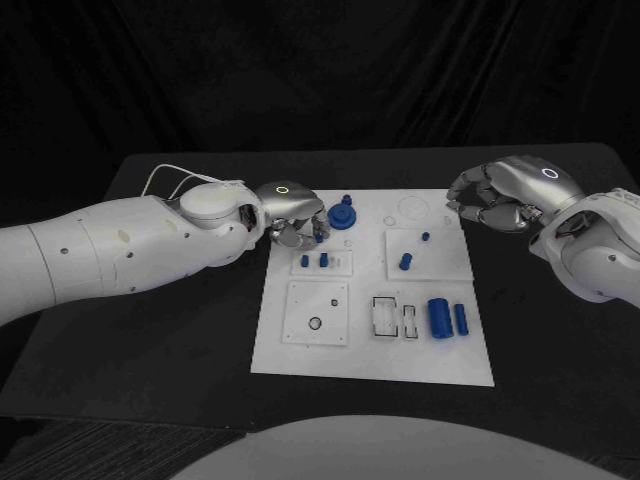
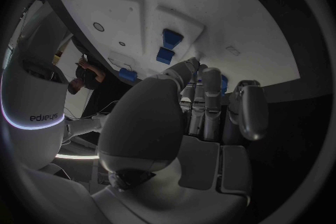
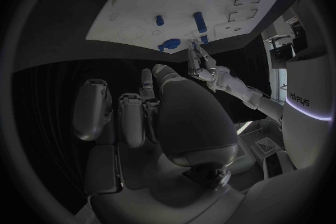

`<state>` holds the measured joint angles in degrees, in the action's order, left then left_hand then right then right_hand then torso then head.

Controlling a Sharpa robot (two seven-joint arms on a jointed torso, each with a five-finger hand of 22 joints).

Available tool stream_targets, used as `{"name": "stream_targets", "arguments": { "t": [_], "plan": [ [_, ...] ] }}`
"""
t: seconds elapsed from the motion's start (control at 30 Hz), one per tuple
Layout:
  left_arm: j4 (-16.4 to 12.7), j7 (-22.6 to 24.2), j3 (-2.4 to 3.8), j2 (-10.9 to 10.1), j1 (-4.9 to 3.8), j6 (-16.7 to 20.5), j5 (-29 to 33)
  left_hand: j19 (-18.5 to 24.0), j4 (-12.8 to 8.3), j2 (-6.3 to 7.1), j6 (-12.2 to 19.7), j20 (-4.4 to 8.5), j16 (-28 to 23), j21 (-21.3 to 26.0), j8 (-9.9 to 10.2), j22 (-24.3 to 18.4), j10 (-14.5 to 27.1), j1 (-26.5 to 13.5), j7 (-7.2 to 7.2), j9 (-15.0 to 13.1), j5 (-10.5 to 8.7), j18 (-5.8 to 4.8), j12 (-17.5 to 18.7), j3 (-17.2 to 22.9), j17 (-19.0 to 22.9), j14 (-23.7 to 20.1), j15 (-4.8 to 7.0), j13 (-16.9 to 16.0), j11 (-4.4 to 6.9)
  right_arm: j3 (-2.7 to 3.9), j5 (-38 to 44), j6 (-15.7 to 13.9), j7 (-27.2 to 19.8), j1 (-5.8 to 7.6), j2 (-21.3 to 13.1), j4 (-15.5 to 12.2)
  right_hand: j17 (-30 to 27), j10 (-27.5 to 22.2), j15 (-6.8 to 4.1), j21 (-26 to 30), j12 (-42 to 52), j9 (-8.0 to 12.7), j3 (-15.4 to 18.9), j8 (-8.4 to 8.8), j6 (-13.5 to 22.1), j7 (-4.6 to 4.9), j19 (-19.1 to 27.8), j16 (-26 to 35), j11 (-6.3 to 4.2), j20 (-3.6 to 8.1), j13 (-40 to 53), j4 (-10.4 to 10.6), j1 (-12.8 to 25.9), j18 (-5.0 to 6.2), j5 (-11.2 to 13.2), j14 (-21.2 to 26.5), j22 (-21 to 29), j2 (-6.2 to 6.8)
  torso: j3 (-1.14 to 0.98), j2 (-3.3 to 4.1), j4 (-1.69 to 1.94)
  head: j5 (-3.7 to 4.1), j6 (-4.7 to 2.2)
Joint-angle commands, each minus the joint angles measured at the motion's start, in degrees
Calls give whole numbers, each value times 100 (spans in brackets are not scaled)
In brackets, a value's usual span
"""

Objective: Assemble the parts on the task board

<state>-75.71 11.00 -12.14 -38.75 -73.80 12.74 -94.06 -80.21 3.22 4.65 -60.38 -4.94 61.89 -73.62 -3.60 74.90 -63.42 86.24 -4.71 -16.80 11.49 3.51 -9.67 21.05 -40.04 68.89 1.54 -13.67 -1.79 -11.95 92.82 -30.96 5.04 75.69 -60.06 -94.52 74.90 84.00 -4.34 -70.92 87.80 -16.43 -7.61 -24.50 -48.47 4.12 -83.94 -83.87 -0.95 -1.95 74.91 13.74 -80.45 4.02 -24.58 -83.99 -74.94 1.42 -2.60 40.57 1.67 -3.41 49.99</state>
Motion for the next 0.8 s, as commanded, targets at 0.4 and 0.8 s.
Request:
{"name": "stream_targets", "arguments": {
  "t": [0.4, 0.8],
  "plan": [
    [36, -84, -3, 29, 33, -54, -6, 71, -60, 63, 368, 12, -43, 69, 10, 1000, 54, -43, 87, 107, 6, 36, 71, 15, 83, -99, 9, -5, -21, 4, 15, 62, 129, -14, 2, -1, 705, 420, -45, 24, -26, 2, -21, 22, -51, 9, 1, 36, -29, 36, 1237, -18, -63, -14, -27, -431, -993, 10, 0, 2, -2, -10, 1],
    [47, -103, -3, 33, 38, -23, -6, 100, -53, 120, 1001, -3, -66, 120, 13, 987, 178, -124, 312, 298, -2, 43, 159, 76, 154, -154, -39, 4, -94, 4, 15, 93, 146, -15, 2, -1, 708, 421, -46, 27, -25, 2, -25, 26, -55, 8, 2, 34, -30, 37, 1238, -25, -69, -13, -29, -432, -992, 10, -1, -2, 1, -18, 1]
  ]
}}
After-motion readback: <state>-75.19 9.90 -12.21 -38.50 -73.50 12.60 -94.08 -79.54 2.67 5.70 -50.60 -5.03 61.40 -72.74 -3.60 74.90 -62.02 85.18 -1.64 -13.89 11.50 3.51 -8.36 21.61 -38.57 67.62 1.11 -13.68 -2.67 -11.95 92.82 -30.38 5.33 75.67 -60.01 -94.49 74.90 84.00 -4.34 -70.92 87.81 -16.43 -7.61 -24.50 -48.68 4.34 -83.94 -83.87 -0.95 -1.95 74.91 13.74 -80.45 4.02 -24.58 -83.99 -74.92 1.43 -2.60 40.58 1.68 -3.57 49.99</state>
